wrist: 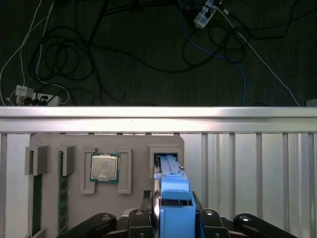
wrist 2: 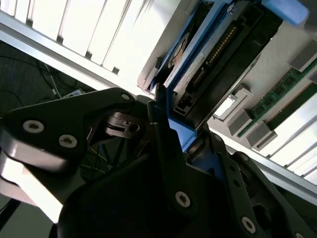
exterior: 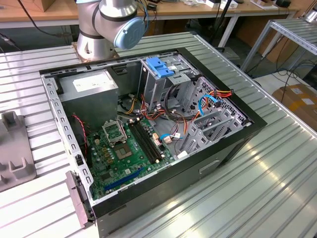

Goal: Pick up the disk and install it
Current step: 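Pick up the disk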

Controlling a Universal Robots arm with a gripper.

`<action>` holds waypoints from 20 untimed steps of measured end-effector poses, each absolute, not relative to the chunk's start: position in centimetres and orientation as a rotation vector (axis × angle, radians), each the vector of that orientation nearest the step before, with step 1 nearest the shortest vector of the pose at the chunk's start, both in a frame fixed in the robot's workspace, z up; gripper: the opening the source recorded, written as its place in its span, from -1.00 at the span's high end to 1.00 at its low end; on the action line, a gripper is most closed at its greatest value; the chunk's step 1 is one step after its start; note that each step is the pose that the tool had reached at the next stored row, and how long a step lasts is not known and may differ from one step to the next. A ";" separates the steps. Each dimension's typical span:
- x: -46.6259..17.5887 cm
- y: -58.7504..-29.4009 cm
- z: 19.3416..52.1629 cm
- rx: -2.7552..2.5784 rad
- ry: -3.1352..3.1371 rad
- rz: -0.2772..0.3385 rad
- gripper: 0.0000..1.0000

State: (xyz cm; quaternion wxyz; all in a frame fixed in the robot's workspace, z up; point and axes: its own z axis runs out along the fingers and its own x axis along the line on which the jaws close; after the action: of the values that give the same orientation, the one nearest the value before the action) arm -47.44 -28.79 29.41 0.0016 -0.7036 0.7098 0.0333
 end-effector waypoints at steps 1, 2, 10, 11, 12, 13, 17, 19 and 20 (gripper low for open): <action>-47.4 -28.8 29.5 -2.207 2.226 0.107 0.25; -47.4 -28.8 29.5 -2.206 2.226 0.108 0.25; -47.4 -28.7 29.8 -2.200 2.219 0.122 0.26; -47.4 -28.7 29.9 -2.200 2.219 0.122 0.26; -47.4 -28.7 30.1 -2.200 2.219 0.122 0.26; -47.4 -28.7 30.3 -2.200 2.219 0.122 0.26; -47.4 -28.7 30.7 -2.200 2.218 0.123 0.26; -47.4 -28.7 31.0 -2.199 2.218 0.124 0.26; -47.4 -28.7 31.1 -2.199 2.217 0.125 0.26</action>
State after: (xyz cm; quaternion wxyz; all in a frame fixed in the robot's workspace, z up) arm -47.44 -28.72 31.12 0.0081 -0.7035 0.7095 0.0400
